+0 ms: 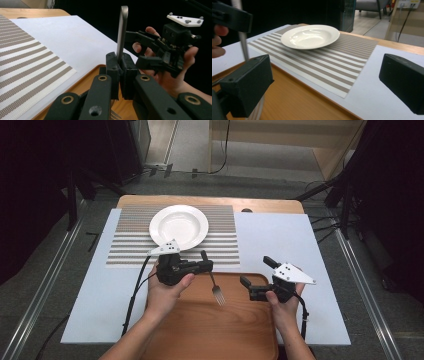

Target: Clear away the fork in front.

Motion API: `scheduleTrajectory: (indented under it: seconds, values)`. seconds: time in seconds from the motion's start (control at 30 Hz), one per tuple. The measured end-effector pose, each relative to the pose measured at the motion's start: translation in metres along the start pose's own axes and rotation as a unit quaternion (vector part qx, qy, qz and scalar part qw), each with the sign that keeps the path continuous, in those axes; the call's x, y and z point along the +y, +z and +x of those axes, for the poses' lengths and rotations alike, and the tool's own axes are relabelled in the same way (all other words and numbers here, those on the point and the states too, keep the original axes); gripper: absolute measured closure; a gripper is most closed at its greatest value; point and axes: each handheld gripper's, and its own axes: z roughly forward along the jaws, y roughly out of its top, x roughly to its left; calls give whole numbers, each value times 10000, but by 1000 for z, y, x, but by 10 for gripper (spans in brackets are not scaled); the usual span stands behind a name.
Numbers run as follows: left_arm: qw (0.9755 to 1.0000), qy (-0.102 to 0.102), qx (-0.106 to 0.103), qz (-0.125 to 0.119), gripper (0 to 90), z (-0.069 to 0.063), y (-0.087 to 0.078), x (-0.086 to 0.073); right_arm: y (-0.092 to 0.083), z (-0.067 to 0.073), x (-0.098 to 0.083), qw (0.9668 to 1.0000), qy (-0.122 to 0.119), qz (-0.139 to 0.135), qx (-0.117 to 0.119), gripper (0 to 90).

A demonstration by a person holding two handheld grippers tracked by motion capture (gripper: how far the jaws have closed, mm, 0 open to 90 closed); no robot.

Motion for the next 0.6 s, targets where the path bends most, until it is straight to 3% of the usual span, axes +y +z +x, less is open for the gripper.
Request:
scheduleTrajectory:
  seconds: [0.3, 0.6]
  values:
    - [9999, -77, 65, 4, 868, 4, -19, -3, -18, -18, -11, 9991, -84, 83, -407, 0]
    - [9999, -97, 20, -45, 868, 5, -36, -5, -37, -35, -24, 9978, -27, 147, -638, 0]
